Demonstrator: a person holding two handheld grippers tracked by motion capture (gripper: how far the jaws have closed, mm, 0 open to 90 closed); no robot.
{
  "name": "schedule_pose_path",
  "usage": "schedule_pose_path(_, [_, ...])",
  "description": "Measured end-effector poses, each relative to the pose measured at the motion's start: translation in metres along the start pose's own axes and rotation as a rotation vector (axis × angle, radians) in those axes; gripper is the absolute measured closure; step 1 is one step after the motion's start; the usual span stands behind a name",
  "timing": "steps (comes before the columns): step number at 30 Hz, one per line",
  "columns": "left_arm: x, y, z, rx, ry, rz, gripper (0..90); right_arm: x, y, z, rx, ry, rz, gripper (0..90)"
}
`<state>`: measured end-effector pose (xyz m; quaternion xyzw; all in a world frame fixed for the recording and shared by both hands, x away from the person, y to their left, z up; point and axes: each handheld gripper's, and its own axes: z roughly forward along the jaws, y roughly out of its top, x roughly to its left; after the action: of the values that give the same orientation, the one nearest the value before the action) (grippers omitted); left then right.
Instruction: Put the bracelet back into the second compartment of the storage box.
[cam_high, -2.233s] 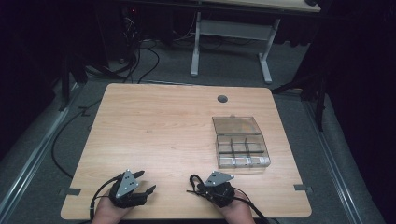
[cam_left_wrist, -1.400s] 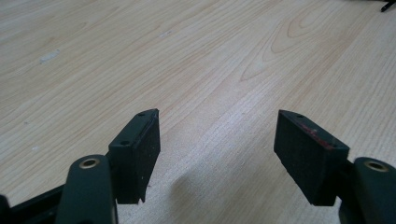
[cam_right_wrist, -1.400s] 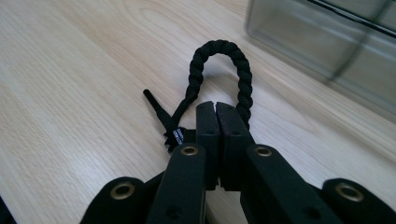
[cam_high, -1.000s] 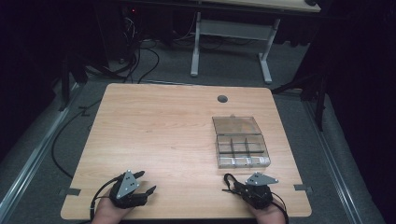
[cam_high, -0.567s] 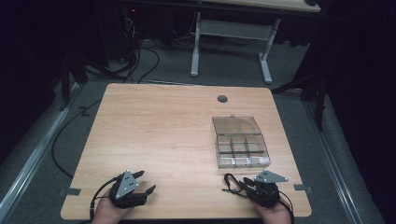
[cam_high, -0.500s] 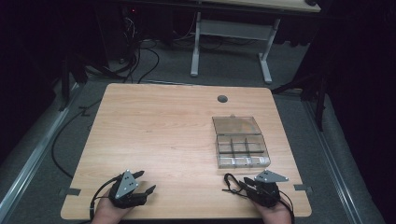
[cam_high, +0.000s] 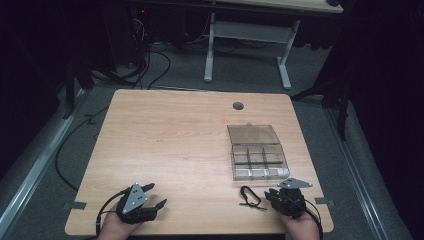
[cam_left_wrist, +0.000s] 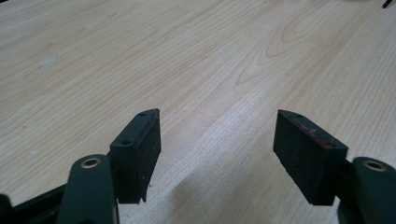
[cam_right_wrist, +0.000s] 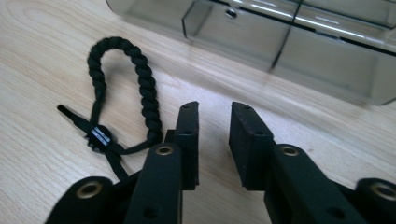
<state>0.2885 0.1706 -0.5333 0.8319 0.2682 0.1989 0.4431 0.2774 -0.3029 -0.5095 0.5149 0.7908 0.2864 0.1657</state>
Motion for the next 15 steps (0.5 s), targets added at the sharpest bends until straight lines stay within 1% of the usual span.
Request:
schedule_pose_path(1, [0.000, 0.000, 0.000, 0.000, 0.000, 0.002, 32.6, -0.001, 0.002, 0.000, 0.033, 0.002, -0.003, 76.8])
schedule_pose_path(3, [0.000, 0.000, 0.000, 0.001, 0.000, 0.002, 32.6, -0.001, 0.003, 0.001, 0.056, 0.004, -0.021, 76.8])
schedule_pose_path(4, [0.000, 0.000, 0.000, 0.000, 0.000, 0.002, 32.6, 0.000, 0.004, 0.001, 0.077, 0.005, -0.024, 76.9])
schedule_pose_path(7, [0.000, 0.000, 0.000, 0.001, -0.001, 0.002, 32.6, 0.000, 0.008, 0.001, 0.107, 0.008, -0.039, 76.8])
schedule_pose_path(8, [0.000, 0.000, 0.000, 0.001, -0.001, 0.002, 32.5, 0.000, 0.008, 0.001, 0.107, 0.008, -0.039, 76.8])
schedule_pose_path(13, [0.000, 0.000, 0.000, 0.001, 0.000, 0.002, 32.5, 0.002, 0.013, 0.002, 0.161, 0.015, -0.066, 74.7])
schedule_pose_path(15, [-0.001, 0.000, 0.000, 0.001, -0.001, 0.003, 32.5, 0.003, 0.015, 0.001, 0.175, 0.012, -0.076, 74.6])
